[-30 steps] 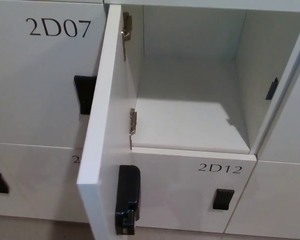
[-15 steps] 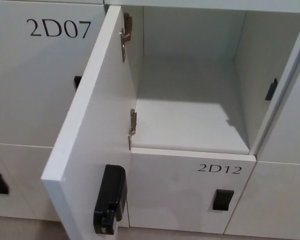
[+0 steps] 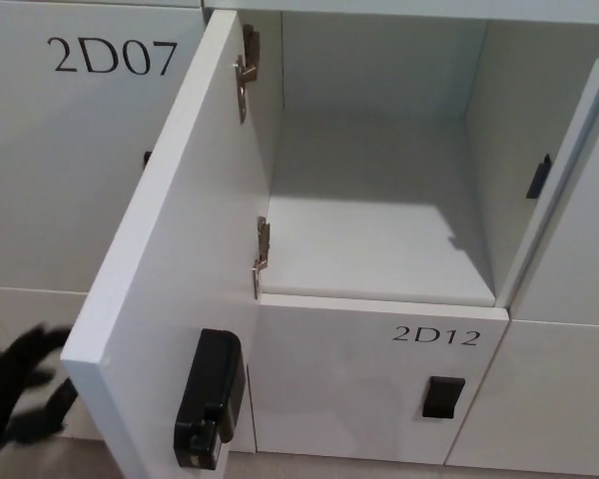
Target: The robot uses its left hand to push the door of an open cabinet towards the right and closes it
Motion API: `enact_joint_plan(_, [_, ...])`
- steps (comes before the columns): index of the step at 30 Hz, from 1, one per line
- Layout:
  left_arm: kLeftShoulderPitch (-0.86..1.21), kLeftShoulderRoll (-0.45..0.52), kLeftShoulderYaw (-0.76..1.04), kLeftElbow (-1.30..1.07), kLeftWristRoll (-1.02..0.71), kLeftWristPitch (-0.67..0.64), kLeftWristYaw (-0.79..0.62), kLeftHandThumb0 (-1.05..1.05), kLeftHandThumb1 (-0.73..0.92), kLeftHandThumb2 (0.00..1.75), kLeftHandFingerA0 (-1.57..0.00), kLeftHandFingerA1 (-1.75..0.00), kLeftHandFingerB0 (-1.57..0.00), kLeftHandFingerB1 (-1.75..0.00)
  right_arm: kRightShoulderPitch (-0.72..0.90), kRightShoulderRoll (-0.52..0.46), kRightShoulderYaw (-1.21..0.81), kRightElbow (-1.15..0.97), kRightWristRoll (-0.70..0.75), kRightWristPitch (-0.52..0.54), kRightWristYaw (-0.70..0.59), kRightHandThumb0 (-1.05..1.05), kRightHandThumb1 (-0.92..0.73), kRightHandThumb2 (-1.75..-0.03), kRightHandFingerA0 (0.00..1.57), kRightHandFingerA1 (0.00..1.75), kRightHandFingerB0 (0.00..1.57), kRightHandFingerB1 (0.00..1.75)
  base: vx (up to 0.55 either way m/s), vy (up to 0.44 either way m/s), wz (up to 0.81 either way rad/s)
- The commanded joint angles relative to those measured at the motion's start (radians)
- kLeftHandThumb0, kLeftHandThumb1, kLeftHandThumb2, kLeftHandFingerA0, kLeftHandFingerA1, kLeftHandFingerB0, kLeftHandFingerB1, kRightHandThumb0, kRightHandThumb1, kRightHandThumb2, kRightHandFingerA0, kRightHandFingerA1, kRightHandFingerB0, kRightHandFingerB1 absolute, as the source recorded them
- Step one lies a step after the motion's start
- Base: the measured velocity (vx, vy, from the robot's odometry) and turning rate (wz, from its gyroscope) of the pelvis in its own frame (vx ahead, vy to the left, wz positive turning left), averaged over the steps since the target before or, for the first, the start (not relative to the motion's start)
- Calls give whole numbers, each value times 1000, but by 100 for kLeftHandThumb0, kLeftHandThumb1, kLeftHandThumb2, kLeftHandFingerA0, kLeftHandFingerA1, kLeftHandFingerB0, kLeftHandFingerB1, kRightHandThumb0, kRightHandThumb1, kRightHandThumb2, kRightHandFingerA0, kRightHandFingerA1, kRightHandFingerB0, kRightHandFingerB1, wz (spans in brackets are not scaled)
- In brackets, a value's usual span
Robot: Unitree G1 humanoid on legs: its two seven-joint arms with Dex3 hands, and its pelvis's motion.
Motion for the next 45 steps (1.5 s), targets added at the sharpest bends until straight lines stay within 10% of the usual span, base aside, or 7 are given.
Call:
enact_joint_plan(1, [-120,-3,-154,-398,219,120,-93,-71,84,71,-42,-40,-33,-35,-11,-15,-2,1,-3,0,-20,-45,-81,-64,50,40,46,37,0,0,0])
enact_joint_plan(20, [-494,-355,-598,-562,537,293,-233,-66,76,112,-38,-54,-21,-44,-33,-21,4,7,-12,52,-49,-47,-77,-63,54,41,49,38,0,0,0])
enact_joint_plan(23, [-646,-504,-664,-579,533,312,-315,-77,81,79,-36,-40,-28,-35,-50,-2,-3,7,-4,58,-69,-46,-78,-63,51,41,46,37,0,0,0])
enact_joint_plan(30, [-750,-726,-715,-846,290,265,-455,25,58,89,-50,-70,-42,-64,-81,-15,-5,-2,-1,49,-45,-56,-68,-98,37,53,32,48,3,0,-1])
enact_joint_plan(37, [-620,-640,-801,-968,319,294,-504,7,92,76,-25,-55,-21,-48,-63,-25,1,1,-6,43,-42,-56,-68,-98,37,53,32,48,0,0,0])
enact_joint_plan(38, [-547,-544,-781,-982,313,294,-517,-52,92,108,0,-13,0,-14,-52,-26,1,2,-7,37,-41,-56,-68,-98,37,53,32,48,0,0,0])
enact_joint_plan(45, [-212,-129,-625,-1031,286,246,-495,-80,90,103,0,-20,0,-20,-64,-26,-2,1,-2,34,-35,-56,-68,-98,37,53,32,48,0,0,0])
